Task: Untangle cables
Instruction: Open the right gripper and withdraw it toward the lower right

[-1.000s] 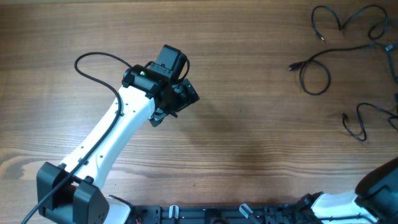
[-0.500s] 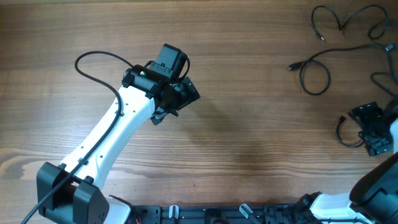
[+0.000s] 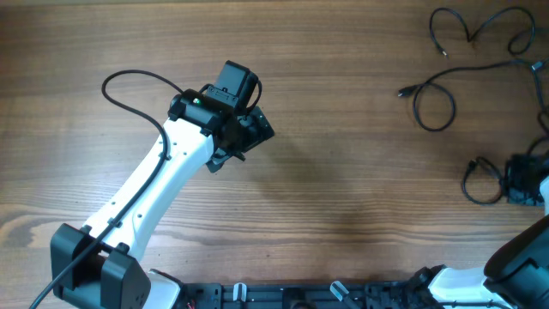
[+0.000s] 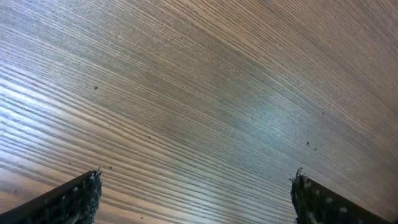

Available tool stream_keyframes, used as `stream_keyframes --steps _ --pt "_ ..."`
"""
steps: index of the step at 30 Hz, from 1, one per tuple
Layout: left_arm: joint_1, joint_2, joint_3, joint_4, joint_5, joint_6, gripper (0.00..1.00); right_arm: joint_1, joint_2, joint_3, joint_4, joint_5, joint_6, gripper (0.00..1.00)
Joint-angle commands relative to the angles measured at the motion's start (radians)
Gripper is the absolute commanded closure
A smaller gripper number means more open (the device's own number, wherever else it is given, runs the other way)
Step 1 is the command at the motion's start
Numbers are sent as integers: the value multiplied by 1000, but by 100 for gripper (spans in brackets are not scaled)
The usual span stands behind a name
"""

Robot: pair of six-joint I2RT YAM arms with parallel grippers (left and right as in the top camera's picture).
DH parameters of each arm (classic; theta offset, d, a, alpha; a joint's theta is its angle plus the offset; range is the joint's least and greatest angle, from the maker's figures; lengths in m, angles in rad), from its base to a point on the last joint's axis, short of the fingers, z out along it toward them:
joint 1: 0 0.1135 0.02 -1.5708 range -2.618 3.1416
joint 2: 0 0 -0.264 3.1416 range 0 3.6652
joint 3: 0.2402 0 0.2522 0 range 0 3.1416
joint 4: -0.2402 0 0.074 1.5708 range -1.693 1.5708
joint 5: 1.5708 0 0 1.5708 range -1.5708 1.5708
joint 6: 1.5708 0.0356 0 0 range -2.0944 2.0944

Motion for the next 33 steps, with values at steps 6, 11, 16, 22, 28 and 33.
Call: stream_keyframes --steps 6,11,16,22,28,33 --pt "-6 6 0 3 -18 9 0 3 -11 48 194 -362 167 82" --pt "-6 6 0 3 -18 9 0 3 -29 145 92 -302 9 7" --pt "-6 6 0 3 -18 9 0 3 -92 147 -206 56 -11 0" --pt "-6 6 0 3 -18 9 0 3 -97 147 -273 -108 -162 0" --pt "-6 6 0 3 -18 9 0 3 -264 147 -154 -215 -329 0" --pt "-5 6 0 7 -19 8 0 41 -490 146 -292 -471 -454 0"
